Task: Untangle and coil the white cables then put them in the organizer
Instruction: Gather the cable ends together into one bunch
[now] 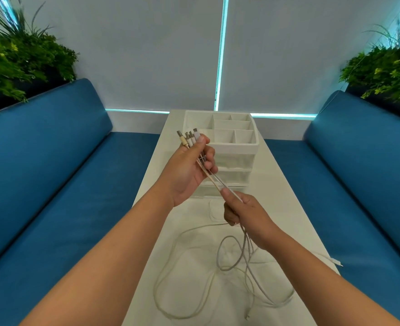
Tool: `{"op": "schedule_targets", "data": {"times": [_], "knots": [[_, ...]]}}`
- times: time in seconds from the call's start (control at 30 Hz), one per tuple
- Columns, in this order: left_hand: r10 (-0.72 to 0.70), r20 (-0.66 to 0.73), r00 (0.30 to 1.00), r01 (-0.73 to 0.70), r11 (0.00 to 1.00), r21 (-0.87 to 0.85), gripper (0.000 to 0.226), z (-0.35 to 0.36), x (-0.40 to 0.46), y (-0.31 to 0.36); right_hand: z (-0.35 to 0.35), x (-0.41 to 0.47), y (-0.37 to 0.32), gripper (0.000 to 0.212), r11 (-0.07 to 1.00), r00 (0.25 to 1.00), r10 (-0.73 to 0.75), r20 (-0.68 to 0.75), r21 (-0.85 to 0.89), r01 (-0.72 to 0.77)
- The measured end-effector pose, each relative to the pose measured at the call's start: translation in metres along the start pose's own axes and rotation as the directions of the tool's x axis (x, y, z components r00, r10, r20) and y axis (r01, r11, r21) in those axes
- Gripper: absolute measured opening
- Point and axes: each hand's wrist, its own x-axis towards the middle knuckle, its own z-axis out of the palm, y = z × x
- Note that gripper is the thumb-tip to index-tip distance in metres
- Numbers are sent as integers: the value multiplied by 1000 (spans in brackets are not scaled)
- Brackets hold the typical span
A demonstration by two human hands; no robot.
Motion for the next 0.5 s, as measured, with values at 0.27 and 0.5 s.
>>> {"op": "schedule_targets", "data": {"times": [0.27,0.5], "knots": [[83,-78,994,-96,977,-189,18,-5,-1,15,-5,-11,15,39,989,987,111,113,-113,-98],[98,-108,989,-115,980,-163,19,-7,-3,16,-14,-11,27,37,994,992,105,76,12,-107]]}}
